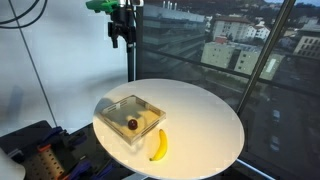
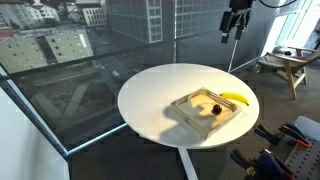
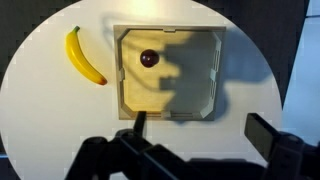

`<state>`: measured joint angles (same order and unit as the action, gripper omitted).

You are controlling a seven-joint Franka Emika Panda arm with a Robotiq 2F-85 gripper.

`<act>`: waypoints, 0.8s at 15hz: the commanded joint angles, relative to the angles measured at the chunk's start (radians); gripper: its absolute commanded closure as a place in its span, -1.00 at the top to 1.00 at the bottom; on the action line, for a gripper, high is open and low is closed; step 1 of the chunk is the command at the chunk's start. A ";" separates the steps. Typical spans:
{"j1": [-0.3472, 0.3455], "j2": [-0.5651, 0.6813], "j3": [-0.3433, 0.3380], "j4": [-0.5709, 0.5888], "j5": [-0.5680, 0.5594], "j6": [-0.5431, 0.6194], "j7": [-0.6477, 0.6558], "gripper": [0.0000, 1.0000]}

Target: Move the banana from the tray to the table

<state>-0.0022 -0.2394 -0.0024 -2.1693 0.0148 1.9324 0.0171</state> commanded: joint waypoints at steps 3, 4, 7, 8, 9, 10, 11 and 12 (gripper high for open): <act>0.006 -0.031 -0.005 -0.016 0.024 -0.031 -0.024 1.00; 0.006 -0.031 -0.005 -0.017 0.025 -0.031 -0.026 1.00; 0.002 -0.003 0.001 -0.004 0.002 -0.015 -0.003 1.00; 0.002 -0.002 0.001 -0.004 0.002 -0.015 -0.003 1.00; 0.002 -0.001 0.001 -0.004 0.002 -0.015 -0.003 1.00; 0.002 0.000 0.001 -0.004 0.002 -0.015 -0.003 1.00; 0.002 0.000 0.001 -0.004 0.002 -0.015 -0.003 1.00; 0.002 0.000 0.001 -0.004 0.002 -0.015 -0.003 1.00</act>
<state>0.0007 -0.2403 -0.0024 -2.1755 0.0165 1.9201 0.0146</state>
